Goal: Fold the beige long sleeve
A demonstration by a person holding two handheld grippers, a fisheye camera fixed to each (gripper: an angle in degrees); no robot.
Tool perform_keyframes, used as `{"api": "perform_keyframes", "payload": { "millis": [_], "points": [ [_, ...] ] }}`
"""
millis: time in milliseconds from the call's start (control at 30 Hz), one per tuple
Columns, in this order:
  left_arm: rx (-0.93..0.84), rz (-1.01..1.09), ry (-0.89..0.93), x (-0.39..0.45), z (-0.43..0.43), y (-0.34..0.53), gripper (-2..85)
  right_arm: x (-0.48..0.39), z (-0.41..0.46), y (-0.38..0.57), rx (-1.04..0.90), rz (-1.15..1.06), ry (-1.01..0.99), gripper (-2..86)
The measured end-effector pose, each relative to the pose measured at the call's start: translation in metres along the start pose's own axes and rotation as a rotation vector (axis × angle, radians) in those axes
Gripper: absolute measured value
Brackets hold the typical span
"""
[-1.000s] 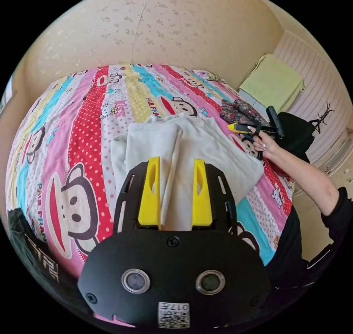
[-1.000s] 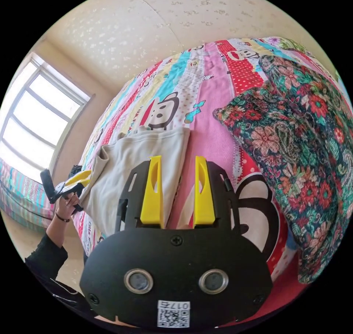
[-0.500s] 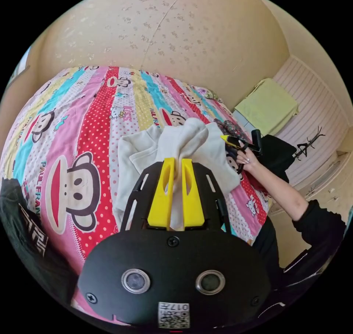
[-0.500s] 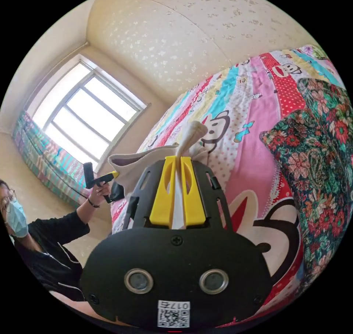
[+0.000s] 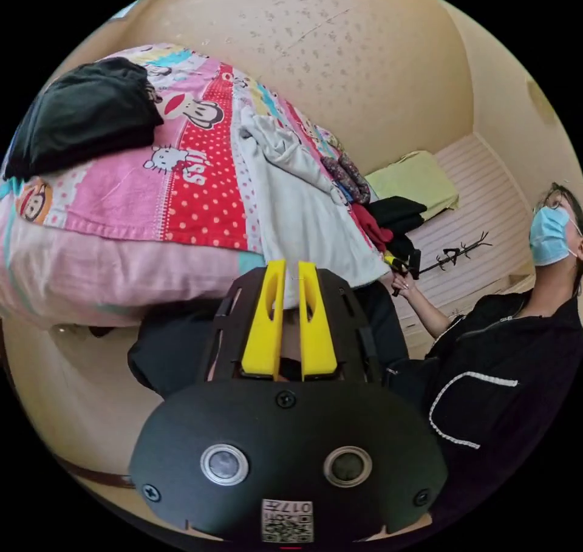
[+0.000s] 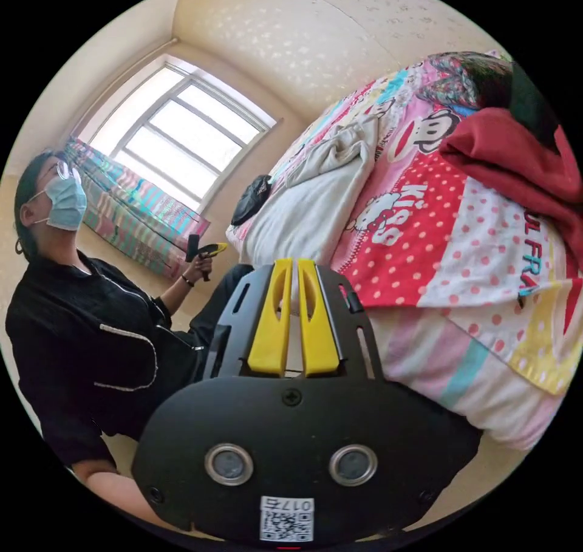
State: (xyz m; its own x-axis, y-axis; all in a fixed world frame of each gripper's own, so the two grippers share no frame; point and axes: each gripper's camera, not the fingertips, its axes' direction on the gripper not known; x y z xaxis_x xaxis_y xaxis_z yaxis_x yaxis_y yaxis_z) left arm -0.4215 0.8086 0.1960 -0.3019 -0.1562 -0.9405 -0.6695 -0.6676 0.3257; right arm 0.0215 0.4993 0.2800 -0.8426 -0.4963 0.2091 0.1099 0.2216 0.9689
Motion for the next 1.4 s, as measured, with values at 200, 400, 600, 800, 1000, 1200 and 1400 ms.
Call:
{"api": "perform_keyframes", "payload": {
  "millis": [200,400,600,800,1000,1200,1400],
  "points": [
    [0.256,0.092,0.051,0.029,-0.020,-0.009,6.1,-0.021,-0.010,-0.048,0.128,-0.046,0.021,8.3],
    [0.095,0.439,-0.331,0.106,0.094,-0.102,6.6,-0.048,0.090,-0.165,0.000,-0.212,0.058,11.2],
    [-0.109,0.333,-0.512,0.041,0.217,-0.119,4.7,-0.031,0.185,-0.254,0.002,-0.180,0.243,12.0],
    [-0.108,0.324,-0.491,0.027,0.219,-0.117,4.6,0.001,0.262,-0.330,-0.071,-0.185,0.458,13.4],
    [-0.111,0.290,-0.417,0.004,0.214,-0.121,4.2,0.030,0.315,-0.351,-0.120,-0.067,0.491,10.6],
    [-0.116,0.241,-0.325,-0.022,0.206,-0.127,3.4,-0.061,0.280,-0.339,-0.010,-0.295,0.260,4.1],
    [-0.111,0.249,-0.338,-0.030,0.203,-0.128,3.3,-0.173,0.225,-0.197,0.007,-0.512,0.029,4.1]
  ]
}}
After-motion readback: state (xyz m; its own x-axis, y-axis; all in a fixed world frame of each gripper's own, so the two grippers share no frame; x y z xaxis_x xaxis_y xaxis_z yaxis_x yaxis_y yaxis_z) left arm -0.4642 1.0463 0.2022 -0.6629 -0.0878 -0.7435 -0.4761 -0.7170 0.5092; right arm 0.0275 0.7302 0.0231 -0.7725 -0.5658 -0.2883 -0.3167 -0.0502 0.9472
